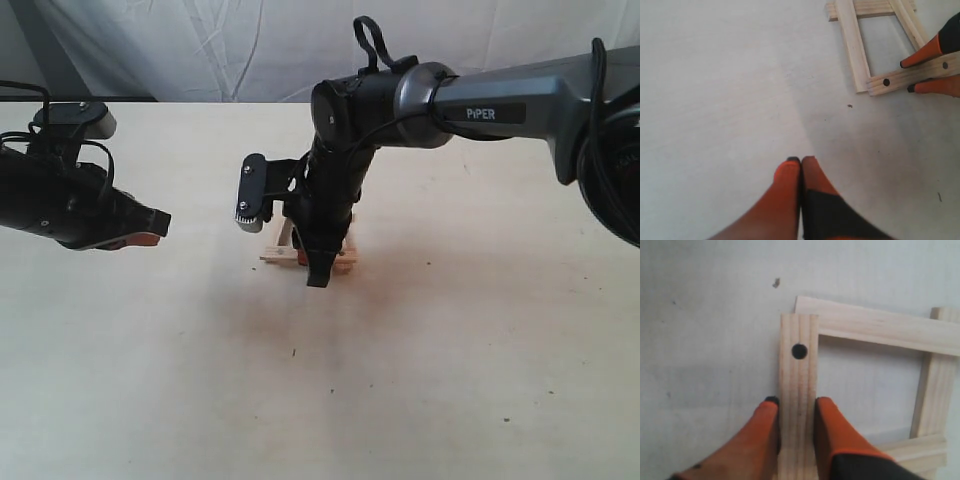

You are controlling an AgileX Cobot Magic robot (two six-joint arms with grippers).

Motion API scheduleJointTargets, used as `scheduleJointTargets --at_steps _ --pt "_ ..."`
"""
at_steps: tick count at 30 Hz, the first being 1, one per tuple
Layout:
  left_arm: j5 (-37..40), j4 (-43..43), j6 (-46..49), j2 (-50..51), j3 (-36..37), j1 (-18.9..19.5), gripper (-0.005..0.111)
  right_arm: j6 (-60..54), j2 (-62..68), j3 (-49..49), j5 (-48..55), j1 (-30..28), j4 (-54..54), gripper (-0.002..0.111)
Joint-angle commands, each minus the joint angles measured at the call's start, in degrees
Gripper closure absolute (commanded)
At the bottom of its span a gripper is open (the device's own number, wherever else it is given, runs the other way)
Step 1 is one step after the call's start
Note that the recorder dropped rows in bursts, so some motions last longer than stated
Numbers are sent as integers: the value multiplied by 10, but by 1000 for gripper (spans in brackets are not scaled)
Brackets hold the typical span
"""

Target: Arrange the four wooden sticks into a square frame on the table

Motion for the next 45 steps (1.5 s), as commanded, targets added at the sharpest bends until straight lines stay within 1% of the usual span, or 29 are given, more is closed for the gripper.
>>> scheduleJointTargets --at_steps 1,5,7,8,9,11,12,15,16,19,22,24,27,31,35,40,45 --pt "1 -4 0 -1 4 1 107 15 3 -3 -12 -3 2 109" --pt "-2 -14 0 0 4 -1 107 44 3 -3 -15 -3 2 109" --pt "-17 -47 0 20 4 -1 107 57 3 -3 -17 -3 3 109" --pt "-29 -78 13 40 4 -1 107 62 3 -3 -17 -3 3 109" --pt "-33 -109 39 53 4 -1 107 62 3 -3 -17 -3 3 109" --pt "-19 -245 148 88 2 -1 107 64 3 -3 -19 -3 3 109" --pt "7 -329 210 109 -4 -1 107 64 3 -3 -19 -3 3 109" --pt "41 -454 297 162 -30 -1 107 64 3 -3 -19 -3 1 109" --pt "45 -466 301 175 -40 -1 107 64 3 -3 -19 -3 1 109" --pt "71 -468 301 228 -71 -1 107 64 3 -3 -17 -3 1 109" --pt "89 -470 301 255 -86 -1 107 44 3 -3 1 -3 1 109" --pt "101 -486 301 272 -98 -10 107 34 3 -3 15 -3 1 109" --pt "102 -489 301 291 -114 -36 107 18 3 -3 26 -3 1 109" --pt "101 -489 301 298 -122 -46 107 13 3 -3 36 -3 -9 109" --pt "107 -487 301 298 -125 -46 107 13 4 -3 25 -3 -12 109" --pt "108 -487 301 285 -125 -34 107 19 8 -3 21 -3 -9 109" --pt "77 -487 301 273 -127 -23 107 49 9 -3 9 -3 -6 109"
